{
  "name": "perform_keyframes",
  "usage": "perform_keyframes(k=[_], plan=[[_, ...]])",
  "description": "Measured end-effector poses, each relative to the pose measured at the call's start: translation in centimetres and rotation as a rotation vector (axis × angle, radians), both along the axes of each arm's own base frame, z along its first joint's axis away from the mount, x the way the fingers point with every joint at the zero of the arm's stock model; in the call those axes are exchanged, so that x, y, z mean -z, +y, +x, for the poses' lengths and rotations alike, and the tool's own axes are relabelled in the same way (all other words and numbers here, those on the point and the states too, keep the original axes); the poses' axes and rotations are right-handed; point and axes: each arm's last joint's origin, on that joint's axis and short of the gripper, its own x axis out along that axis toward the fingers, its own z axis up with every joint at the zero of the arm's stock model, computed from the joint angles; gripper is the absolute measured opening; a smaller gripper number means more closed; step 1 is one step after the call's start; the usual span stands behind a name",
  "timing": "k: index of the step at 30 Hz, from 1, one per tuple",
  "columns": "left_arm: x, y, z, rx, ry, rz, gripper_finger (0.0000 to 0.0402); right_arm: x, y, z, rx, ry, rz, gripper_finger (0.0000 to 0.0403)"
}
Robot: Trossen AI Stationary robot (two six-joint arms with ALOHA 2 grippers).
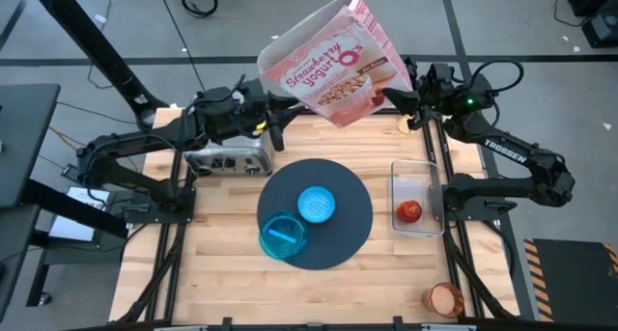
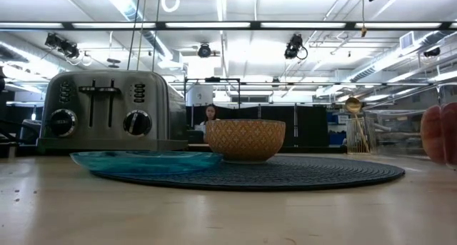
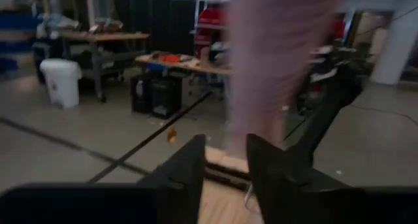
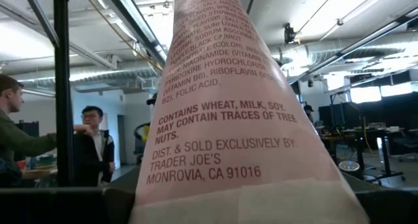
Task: Arrange a breakfast setting
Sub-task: Pour the cereals from the pink cereal box into the blue bowl
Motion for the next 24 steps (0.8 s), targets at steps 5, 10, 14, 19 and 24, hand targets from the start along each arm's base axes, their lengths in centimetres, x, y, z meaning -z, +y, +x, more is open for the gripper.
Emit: perform_keyframes(k=[5,10,14,19,24], plan=[[0.0,-0.1,0.2,0.021,-0.003,0.021,0.0012,0.0,0.0,0.0,-0.003,-0.003,-0.01,0.0199],[-0.1,0.0,0.7,0.036,-0.048,0.036,0.001,0.0,0.0,0.0,-0.008,0.001,-0.01,0.0199],[-0.1,0.0,1.1,0.058,-0.072,0.044,0.0005,0.1,-0.1,0.2,-0.011,0.004,-0.009,0.0199],[0.1,0.2,1.6,0.056,-0.086,0.036,0.0005,0.3,-0.3,0.4,-0.015,0.015,-0.002,0.0199],[0.1,0.2,1.9,0.058,-0.115,0.028,0.0005,0.3,-0.3,0.5,-0.017,0.019,-0.002,0.0199]])
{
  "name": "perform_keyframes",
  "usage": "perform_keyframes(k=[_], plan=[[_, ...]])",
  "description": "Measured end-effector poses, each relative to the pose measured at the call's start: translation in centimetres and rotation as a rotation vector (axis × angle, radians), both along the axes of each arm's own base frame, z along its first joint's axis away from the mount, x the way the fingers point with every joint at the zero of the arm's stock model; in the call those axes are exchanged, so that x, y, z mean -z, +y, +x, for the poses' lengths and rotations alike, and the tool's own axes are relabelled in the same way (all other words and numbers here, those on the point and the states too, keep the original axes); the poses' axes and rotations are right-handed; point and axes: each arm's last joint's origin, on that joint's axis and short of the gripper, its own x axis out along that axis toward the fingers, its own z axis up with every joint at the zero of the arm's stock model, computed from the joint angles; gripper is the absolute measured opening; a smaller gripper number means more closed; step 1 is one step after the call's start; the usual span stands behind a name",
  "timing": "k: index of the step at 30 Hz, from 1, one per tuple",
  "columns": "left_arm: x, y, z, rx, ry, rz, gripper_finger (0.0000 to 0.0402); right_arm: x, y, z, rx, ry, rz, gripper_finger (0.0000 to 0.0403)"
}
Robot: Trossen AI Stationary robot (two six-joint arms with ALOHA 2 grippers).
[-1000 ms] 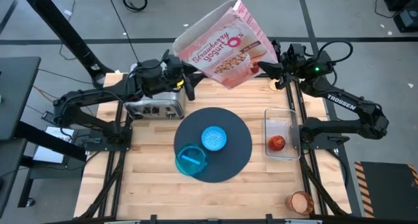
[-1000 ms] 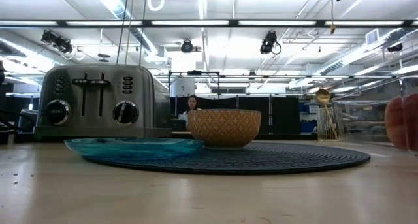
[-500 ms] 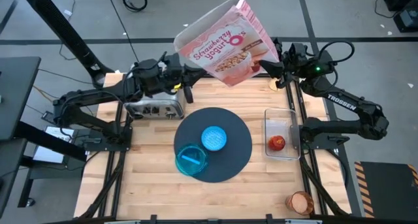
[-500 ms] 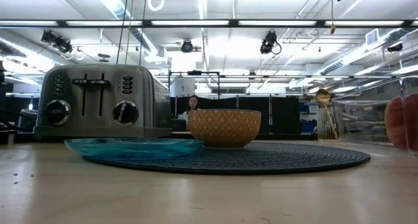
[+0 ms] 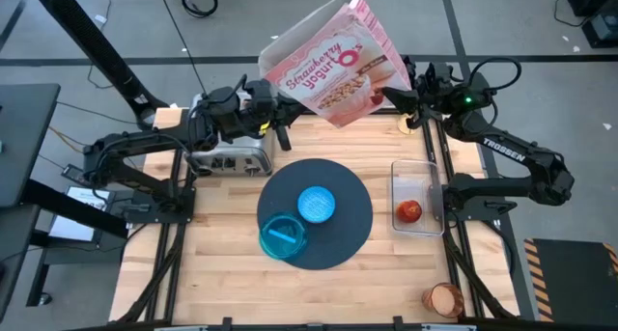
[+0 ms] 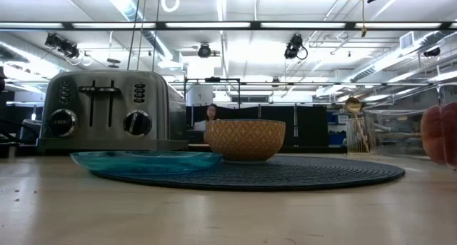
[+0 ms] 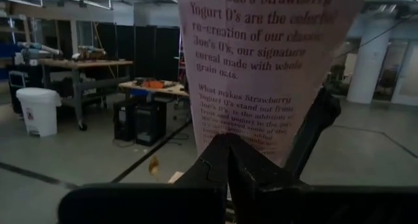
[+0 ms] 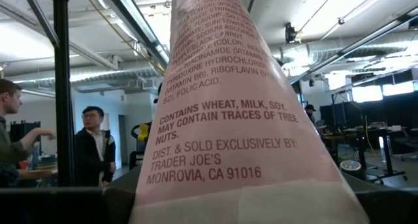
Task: Arrange a breakfast setting
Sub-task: Pour the cereals from the pink cereal box into the blue bowl
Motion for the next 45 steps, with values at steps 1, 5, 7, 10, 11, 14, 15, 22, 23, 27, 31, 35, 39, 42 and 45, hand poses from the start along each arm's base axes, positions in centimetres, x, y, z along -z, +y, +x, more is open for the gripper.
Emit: perform_keyframes(k=[1,5,7,10,11,14,15,22,23,27,31,35,39,42,45], plan=[[0.0,0.0,0.0,0.001,-0.011,-0.005,0.0005,0.0,0.0,0.0,0.001,0.001,0.001,0.0199],[0.0,0.1,0.4,0.004,-0.033,-0.011,0.0006,0.0,0.0,0.0,0.004,0.004,0.006,0.0198],[0.1,0.1,0.4,0.006,-0.028,-0.024,0.0006,0.0,0.0,0.0,0.004,0.004,0.006,0.0198],[0.3,0.0,0.2,0.007,0.004,-0.039,0.0006,0.0,0.1,-0.2,0.008,0.007,0.004,0.0198],[0.3,0.0,0.0,0.008,0.018,-0.042,0.0006,-0.1,0.2,-0.4,0.011,0.004,-0.002,0.0198],[0.1,-0.4,-0.7,0.017,0.057,-0.05,0.0006,-0.4,0.6,-1.0,0.011,0.004,-0.01,0.0198],[0.1,-0.5,-1.1,0.017,0.078,-0.054,0.0006,-0.4,0.7,-1.1,0.009,0.008,-0.009,0.0198],[0.3,-1.3,-4.5,-0.01,0.267,-0.132,0.0006,-0.7,2.1,-2.8,-0.02,0.059,0.005,0.0198],[0.3,-1.5,-5.1,-0.017,0.291,-0.144,0.0006,-0.7,2.4,-3.0,-0.024,0.072,0.011,0.0197],[0.5,-2.5,-7.7,-0.026,0.399,-0.21,0.0006,-0.5,3.5,-4.3,-0.059,0.138,0.043,0.0196],[0.7,-3.4,-10.0,-0.033,0.469,-0.291,0.0006,0.0,4.9,-5.8,-0.09,0.21,0.09,0.0196],[0.8,-4.0,-11.0,-0.038,0.496,-0.334,0.0007,0.5,6.1,-7.1,-0.095,0.263,0.137,0.0196],[0.9,-4.5,-10.8,-0.028,0.506,-0.344,0.0007,1.2,7.1,-8.4,-0.088,0.32,0.172,0.0196],[1.5,-4.7,-9.9,-0.036,0.537,-0.338,0.0007,2.0,7.7,-9.1,-0.082,0.379,0.199,0.0196],[2.2,-5.0,-8.5,-0.023,0.567,-0.334,0.0007,2.8,8.2,-9.7,-0.084,0.438,0.243,0.0196]])
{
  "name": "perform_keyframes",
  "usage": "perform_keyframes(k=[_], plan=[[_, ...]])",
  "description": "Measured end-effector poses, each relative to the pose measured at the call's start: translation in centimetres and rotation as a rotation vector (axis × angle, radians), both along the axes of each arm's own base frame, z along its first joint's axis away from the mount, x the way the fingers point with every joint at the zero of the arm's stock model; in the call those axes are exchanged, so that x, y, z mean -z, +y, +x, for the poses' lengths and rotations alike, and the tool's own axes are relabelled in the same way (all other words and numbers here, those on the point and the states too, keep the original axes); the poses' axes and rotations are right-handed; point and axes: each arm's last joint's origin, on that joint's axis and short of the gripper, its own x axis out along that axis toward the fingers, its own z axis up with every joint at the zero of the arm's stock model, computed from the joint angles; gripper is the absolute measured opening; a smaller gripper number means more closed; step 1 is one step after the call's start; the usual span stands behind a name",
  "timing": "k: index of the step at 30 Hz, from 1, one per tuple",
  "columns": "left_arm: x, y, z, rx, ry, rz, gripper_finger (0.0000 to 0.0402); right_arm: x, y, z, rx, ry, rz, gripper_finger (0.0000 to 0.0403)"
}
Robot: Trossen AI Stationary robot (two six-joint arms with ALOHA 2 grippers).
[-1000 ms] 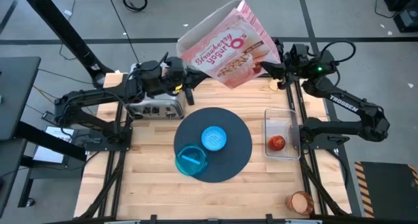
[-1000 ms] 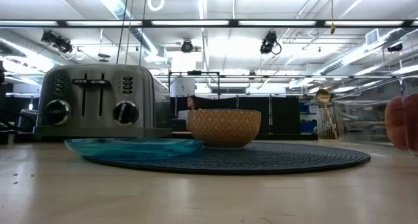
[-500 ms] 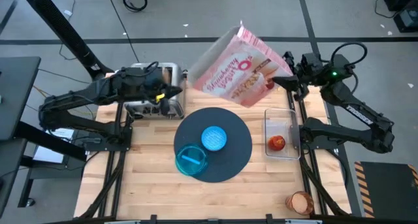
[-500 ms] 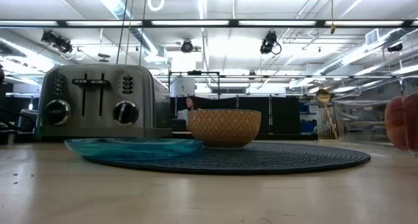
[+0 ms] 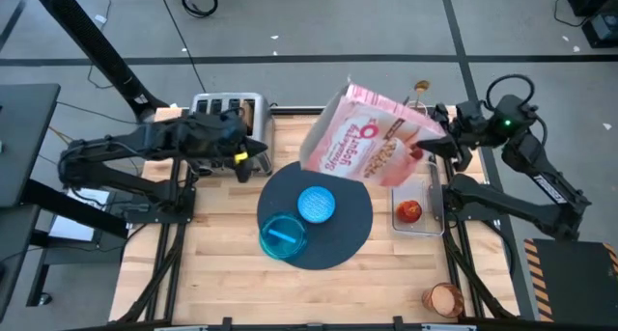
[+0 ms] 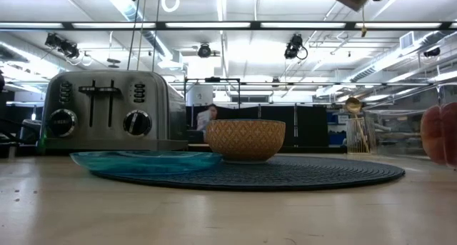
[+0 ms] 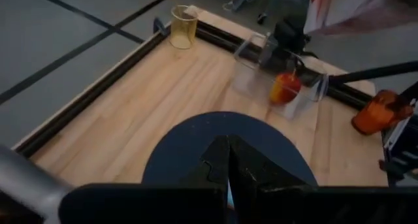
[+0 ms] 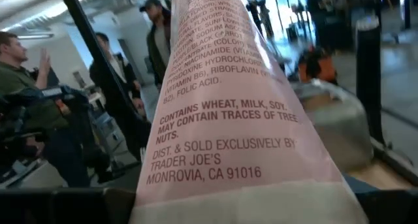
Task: Arrange a breakfast setting
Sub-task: Pour the cereals from the pink cereal box into the blue bowl
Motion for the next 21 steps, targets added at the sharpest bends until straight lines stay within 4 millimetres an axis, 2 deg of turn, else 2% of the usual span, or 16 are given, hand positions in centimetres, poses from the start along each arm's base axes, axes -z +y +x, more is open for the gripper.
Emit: perform_keyframes(k=[7,12,17,21], plan=[[1.9,-1.0,2.8,0.039,0.078,0.001,0.0007,1.8,0.8,-1.0,-0.007,0.139,0.027,0.0196],[3.3,-2.5,5.3,0.073,0.091,-0.036,0.0007,2.5,1.1,-1.3,-0.017,0.187,0.0,0.0195],[5.5,-4.5,8.0,0.103,0.122,-0.087,0.0007,3.2,1.3,-1.5,-0.037,0.246,-0.056,0.0195],[7.6,-5.4,9.8,0.085,0.173,-0.133,0.0007,3.8,1.4,-1.6,-0.053,0.292,-0.111,0.0195]])
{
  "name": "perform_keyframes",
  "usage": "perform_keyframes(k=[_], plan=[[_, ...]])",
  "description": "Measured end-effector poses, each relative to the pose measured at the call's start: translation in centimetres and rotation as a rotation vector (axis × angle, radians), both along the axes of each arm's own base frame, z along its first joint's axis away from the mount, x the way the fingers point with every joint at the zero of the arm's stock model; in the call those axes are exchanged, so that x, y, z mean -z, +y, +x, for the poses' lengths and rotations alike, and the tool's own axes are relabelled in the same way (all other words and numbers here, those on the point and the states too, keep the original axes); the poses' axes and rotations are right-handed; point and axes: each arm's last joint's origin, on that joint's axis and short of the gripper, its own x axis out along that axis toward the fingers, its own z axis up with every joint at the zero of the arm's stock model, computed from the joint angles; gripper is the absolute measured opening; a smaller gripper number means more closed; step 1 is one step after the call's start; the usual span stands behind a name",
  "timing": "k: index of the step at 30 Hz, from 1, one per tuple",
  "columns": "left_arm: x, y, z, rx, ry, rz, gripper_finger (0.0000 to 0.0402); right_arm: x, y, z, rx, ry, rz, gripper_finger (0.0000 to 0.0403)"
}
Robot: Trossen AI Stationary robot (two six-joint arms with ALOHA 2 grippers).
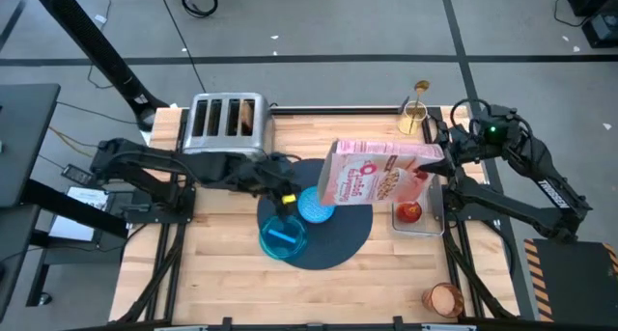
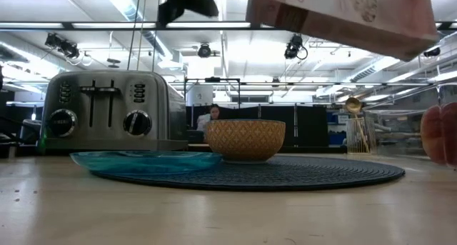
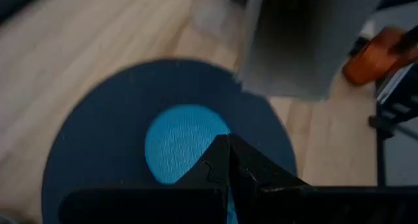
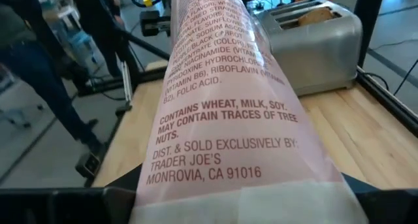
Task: Arrange a breakfast setting
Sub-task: Pour the cereals from the pink cereal box into the blue bowl
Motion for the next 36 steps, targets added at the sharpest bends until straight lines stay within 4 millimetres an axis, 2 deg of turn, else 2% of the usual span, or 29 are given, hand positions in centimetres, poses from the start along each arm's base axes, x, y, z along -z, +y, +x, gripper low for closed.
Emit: perform_keyframes(k=[9,15,20,26,36], plan=[[3.5,-0.7,3.3,-0.012,0.03,-0.029,0.0007,0.2,-0.4,0.4,-0.008,0.023,-0.105,0.0195],[5.0,-0.8,4.2,-0.022,0.063,-0.037,0.0007,0.6,-0.9,1.0,-0.019,0.078,-0.139,0.0195],[5.7,-0.8,4.5,-0.029,0.083,-0.04,0.0007,0.8,-1.4,1.7,-0.037,0.111,-0.172,0.0195],[6.5,-1.0,3.9,-0.032,0.181,-0.031,0.0007,1.1,-1.8,2.4,-0.055,0.145,-0.199,0.0195],[7.1,-2.5,3.2,0.017,0.256,0.014,0.0004,1.5,-2.3,3.4,-0.083,0.195,-0.243,0.0195]])
